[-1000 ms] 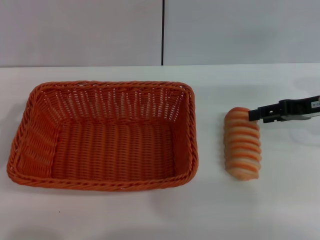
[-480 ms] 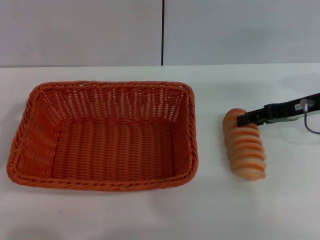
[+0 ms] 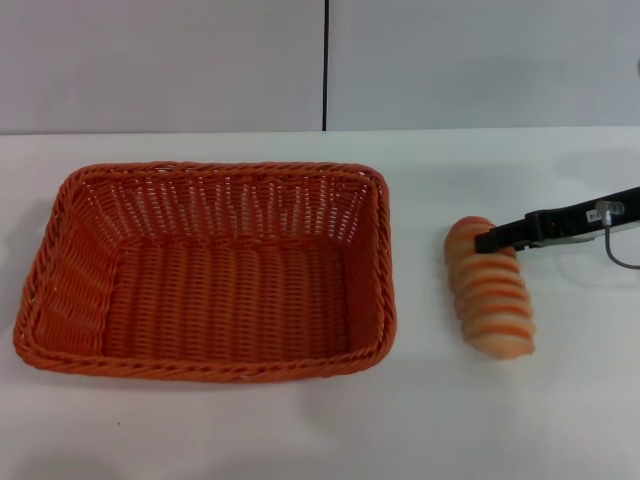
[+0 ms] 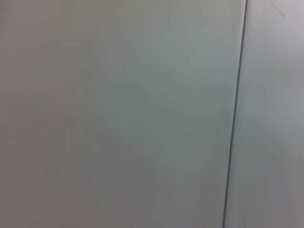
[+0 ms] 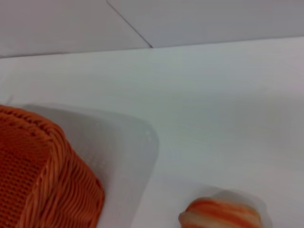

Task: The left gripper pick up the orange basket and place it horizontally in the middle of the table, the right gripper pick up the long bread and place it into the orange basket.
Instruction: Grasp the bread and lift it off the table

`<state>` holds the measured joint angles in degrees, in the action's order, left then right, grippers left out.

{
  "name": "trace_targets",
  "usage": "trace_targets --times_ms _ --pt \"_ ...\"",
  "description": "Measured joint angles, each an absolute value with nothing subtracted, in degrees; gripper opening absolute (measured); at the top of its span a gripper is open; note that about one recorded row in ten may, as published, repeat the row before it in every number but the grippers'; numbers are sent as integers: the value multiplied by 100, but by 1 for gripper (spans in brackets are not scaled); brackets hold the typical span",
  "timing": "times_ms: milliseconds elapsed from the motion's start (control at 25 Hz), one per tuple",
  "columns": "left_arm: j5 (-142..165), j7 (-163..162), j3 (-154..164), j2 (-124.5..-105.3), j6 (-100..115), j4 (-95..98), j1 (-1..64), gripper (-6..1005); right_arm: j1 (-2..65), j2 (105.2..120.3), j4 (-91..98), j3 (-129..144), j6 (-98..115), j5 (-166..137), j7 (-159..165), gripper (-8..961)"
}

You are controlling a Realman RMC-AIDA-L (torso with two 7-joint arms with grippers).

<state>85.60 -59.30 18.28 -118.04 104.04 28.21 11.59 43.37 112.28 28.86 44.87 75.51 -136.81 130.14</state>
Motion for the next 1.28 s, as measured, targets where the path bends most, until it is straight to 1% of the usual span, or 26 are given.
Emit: trace_targets --times_ms 160,640,680,720,760,880,1080,1280 --pt "8560 -5932 1828 -11803 10352 2821 1196 822 4305 11279 3029 4490 7560 -13687 13001 515" --pt "8561 -5933 1819 -11795 10215 2821 1251 822 4331 11340 3085 4432 7598 -13650 12880 411" --pt "8560 -5933 1819 -11795 10214 2821 1254 822 4324 11354 3132 4428 7618 -13649 12879 403" --pt "8561 -5933 1819 -11795 10211 2821 1257 822 4273 11400 3285 4422 7656 -13645 12882 395" --pt "8561 -5933 1819 -11795 10211 2821 1257 822 4273 11400 3285 4422 7656 -13645 12882 387" --pt "8561 -5933 1819 -11794 10204 2837 1261 822 4142 11467 3551 4413 7736 -13605 12928 363" --pt "8561 -5933 1811 -11794 10172 2849 1280 822 3943 11526 3934 4401 8069 -13487 12967 318" --pt "8559 -5933 1810 -11795 10161 2855 1311 822 3693 11642 4341 4400 8434 -13417 13002 278"
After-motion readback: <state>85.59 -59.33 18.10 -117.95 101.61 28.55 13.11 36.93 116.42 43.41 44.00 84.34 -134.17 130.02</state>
